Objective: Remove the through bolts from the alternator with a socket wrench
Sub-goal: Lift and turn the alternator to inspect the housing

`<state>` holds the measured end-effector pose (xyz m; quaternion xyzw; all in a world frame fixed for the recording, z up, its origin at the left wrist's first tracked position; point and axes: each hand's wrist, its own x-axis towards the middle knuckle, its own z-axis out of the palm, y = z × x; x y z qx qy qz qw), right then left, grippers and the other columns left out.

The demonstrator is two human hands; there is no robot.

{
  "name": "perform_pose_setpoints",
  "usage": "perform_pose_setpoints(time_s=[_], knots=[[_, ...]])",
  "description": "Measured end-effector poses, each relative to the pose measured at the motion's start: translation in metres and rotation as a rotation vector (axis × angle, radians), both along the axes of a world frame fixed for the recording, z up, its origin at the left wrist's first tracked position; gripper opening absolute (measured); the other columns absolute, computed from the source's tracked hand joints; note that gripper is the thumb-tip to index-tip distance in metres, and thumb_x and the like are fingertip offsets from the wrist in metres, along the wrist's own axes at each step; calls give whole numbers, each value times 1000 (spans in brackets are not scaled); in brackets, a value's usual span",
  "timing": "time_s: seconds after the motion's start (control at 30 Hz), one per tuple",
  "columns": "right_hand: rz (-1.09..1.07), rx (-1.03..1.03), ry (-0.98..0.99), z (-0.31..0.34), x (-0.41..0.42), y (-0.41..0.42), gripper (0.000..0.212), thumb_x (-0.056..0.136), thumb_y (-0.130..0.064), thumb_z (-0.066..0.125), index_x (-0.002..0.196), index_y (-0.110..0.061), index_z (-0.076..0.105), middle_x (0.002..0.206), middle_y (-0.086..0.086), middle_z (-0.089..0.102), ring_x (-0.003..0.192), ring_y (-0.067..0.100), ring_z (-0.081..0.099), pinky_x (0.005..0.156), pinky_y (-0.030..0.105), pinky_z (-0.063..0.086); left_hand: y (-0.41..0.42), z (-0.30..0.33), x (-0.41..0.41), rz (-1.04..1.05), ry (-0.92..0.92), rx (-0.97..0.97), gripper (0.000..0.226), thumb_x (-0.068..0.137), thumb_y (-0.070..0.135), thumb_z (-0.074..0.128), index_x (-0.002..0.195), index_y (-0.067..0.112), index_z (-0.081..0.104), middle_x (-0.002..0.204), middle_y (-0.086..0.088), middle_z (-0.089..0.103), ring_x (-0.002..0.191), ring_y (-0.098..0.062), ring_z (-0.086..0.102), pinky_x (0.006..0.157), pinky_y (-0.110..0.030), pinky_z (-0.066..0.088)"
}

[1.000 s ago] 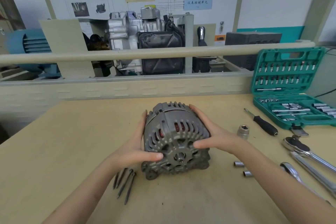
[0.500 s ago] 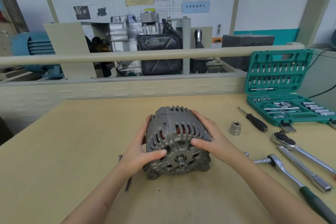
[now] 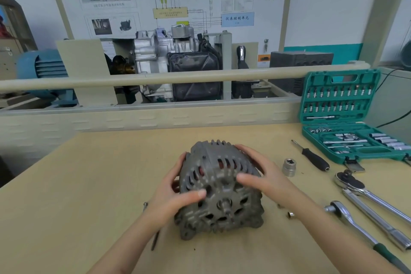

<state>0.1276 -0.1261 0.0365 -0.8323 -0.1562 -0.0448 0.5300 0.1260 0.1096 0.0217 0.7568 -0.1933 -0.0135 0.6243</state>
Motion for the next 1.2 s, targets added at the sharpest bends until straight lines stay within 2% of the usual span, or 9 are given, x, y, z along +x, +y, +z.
perform_pose_setpoints(time_s=[0.1, 0.23, 0.3, 0.47, 0.6, 0.73, 0.93, 1.13, 1.2], knots=[[4, 62, 140, 14, 26, 4, 84, 53, -75, 61, 126, -38, 45, 121, -20, 52, 108, -1, 52, 90, 23, 43, -6, 11, 24, 10, 72, -52, 94, 46, 58, 72, 132, 37, 38, 118, 18, 56, 93, 8, 59, 66, -9, 48], [-39, 87, 300, 24, 58, 17, 71, 45, -85, 56, 96, -37, 68, 100, -17, 68, 95, 3, 62, 85, 26, 44, -18, 11, 53, 62, 247, -235, 80, 61, 48, 68, 131, 18, 44, 128, -12, 54, 108, -26, 59, 92, -44, 46], [-87, 59, 389, 25, 74, 22, 70, 53, -83, 53, 98, -33, 69, 99, -10, 70, 91, 8, 64, 78, 26, 45, -21, 12, 66, 90, 300, -280, 74, 73, 41, 66, 136, 17, 38, 133, -13, 49, 114, -29, 54, 96, -47, 43], [-54, 173, 473, 10, 98, 21, 49, 82, -63, 47, 112, -28, 62, 108, -1, 69, 98, 19, 64, 98, 38, 43, -18, 10, 89, 57, 404, -347, 22, 86, 29, 53, 102, 15, 60, 85, -6, 72, 75, -23, 69, 59, -29, 53], [-61, 462, 461, -1, 100, 23, 34, 86, -49, 52, 102, -21, 66, 95, 6, 72, 86, 23, 69, 85, 36, 51, -16, 4, 95, 42, 459, -498, 22, 85, 28, 53, 92, 12, 67, 81, -11, 72, 70, -26, 69, 54, -30, 54], [-107, 555, 481, -4, 95, 25, 29, 86, -43, 53, 92, -18, 67, 85, 9, 73, 72, 24, 70, 65, 30, 52, -19, 1, 90, 5, 484, -552, 29, 78, 33, 54, 73, 15, 76, 81, -11, 72, 72, -24, 69, 56, -30, 55], [-143, 566, 467, -5, 81, 25, 35, 82, -45, 56, 93, -15, 69, 92, 13, 72, 80, 30, 68, 80, 39, 52, -20, 3, 77, -20, 533, -590, 36, 85, 32, 49, 70, 12, 75, 77, -11, 72, 68, -25, 69, 55, -30, 55], [-130, 570, 462, -7, 52, 17, 34, 83, -46, 55, 92, -17, 69, 91, 11, 72, 78, 27, 69, 77, 36, 52, -26, 3, 44, -101, 491, -579, 31, 72, 36, 54, 72, 14, 76, 79, -10, 72, 71, -23, 69, 56, -30, 54], [-107, 584, 466, -7, 41, 12, 32, 83, -46, 55, 91, -19, 69, 90, 10, 72, 77, 26, 69, 71, 33, 53, -28, -2, 30, -91, 480, -558, 33, 71, 37, 56, 85, 14, 74, 87, -12, 72, 78, -25, 69, 61, -31, 55]])
